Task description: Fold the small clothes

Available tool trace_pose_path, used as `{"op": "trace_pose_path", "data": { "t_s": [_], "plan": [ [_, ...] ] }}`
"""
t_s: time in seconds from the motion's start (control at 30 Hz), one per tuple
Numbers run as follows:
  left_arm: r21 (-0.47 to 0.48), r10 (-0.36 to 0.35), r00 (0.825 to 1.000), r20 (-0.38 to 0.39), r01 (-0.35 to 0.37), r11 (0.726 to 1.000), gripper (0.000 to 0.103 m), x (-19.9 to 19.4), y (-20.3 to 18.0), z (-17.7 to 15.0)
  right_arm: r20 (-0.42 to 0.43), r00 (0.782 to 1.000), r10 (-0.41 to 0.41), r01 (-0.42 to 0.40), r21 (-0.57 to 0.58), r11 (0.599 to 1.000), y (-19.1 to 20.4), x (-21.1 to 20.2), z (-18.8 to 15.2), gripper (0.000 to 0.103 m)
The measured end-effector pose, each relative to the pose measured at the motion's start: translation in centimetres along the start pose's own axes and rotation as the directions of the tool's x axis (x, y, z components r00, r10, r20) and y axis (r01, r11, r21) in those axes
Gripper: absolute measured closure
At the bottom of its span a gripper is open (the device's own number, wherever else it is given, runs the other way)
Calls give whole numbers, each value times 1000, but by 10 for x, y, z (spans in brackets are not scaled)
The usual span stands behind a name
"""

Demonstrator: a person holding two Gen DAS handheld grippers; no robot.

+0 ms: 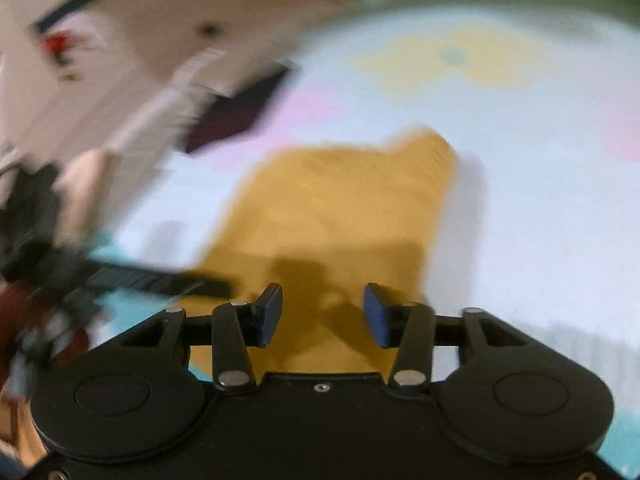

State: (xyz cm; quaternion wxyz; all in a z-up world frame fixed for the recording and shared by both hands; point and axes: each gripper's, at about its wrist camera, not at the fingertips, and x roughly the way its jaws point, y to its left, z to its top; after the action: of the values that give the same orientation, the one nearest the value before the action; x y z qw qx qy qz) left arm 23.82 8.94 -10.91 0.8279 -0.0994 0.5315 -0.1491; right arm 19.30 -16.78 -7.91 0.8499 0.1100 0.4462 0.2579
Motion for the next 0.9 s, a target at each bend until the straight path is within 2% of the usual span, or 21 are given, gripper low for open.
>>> {"op": "trace_pose_path", "data": {
  "t_s": [0.03,0.07,0.1,0.17,0.23,0.27,0.33,0.37,0.43,0.57,0.6,0.67,0.7,0.73,0.9],
  "plan": [
    [-3,-5,1000,-10,5,1000,57,-2,0,-1,-32,999,-22,24,50,998,-11,7,-1,94],
    [-13,-11,1000,-13,11,1000,57,-4,1,-3,-44,999,-31,34,84,996,-19,11,3,99],
    [-31,-18,1000,-11,17,999,57,-7,2,-4,-44,999,-29,34,114,993,-26,10,3,101],
    [-67,-30,999,13,31,997,57,-14,5,-6,-38,999,-16,21,152,988,-30,4,6,96],
    [-122,-46,997,61,53,991,52,-22,9,-6,7,1000,-5,4,161,987,-30,-2,13,73],
    [-151,-62,995,80,73,986,41,-25,13,-6,37,999,-2,-4,160,987,-30,-7,17,62],
    [-177,-83,992,98,99,979,26,-25,16,-7,108,994,26,-44,169,985,-31,-14,29,18],
    [-177,-87,991,99,103,979,25,-24,16,-8,131,990,48,-71,179,981,-34,-14,34,14],
    [-161,-92,992,83,104,982,25,-17,12,-7,142,987,80,-108,205,973,-41,-10,42,14],
    [-124,-96,995,30,99,987,25,-1,1,-8,105,993,56,-79,230,970,-50,15,55,16],
    [-102,-81,997,16,83,991,25,3,-1,-8,95,995,41,-62,232,971,-52,23,57,20],
    [-65,-65,998,13,66,996,24,6,-4,-10,69,997,-26,9,241,970,-60,33,57,34],
    [-63,-63,998,15,64,996,24,7,-5,-9,41,994,-97,85,233,969,-66,42,60,34],
    [-67,-66,998,18,67,995,24,6,-3,-9,25,991,-132,123,223,967,-69,49,62,35],
    [-114,-96,994,48,100,988,21,4,5,-11,66,993,-102,87,210,974,-76,46,66,32]
  ]
}}
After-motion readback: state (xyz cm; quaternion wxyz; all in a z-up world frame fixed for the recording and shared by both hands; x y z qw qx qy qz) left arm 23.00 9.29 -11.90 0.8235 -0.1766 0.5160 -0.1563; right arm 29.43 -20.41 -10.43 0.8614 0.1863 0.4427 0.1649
